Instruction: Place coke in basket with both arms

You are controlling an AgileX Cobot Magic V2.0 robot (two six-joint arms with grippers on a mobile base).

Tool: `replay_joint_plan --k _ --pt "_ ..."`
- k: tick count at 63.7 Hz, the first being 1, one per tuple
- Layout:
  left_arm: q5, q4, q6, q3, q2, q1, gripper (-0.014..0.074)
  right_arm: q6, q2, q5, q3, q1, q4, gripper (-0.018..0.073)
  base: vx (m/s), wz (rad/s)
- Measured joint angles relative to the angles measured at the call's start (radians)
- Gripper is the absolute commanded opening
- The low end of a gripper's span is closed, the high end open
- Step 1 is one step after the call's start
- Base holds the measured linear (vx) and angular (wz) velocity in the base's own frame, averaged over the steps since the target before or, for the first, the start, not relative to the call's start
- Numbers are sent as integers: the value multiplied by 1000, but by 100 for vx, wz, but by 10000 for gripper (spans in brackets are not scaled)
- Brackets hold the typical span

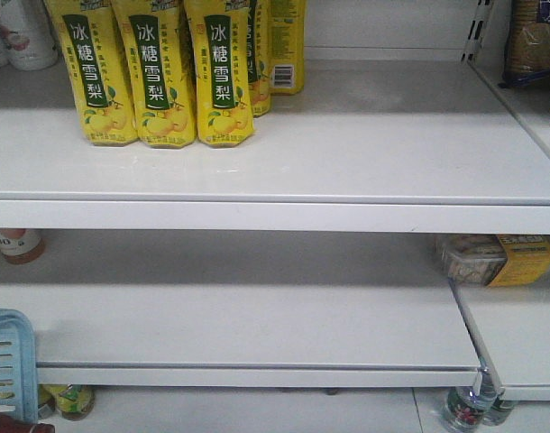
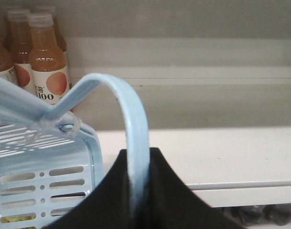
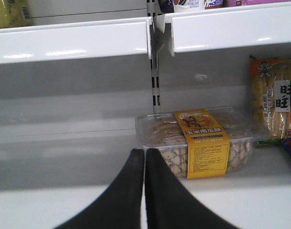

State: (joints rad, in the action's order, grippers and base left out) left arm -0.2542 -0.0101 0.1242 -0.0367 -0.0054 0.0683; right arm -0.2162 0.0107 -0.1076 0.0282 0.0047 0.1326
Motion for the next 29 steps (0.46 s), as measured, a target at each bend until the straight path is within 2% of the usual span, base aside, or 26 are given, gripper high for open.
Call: replay_joint_plan --k 29 --pt "0 0 -1 0 0 0 -6 0 0 0 0 0 0 -6 0 0"
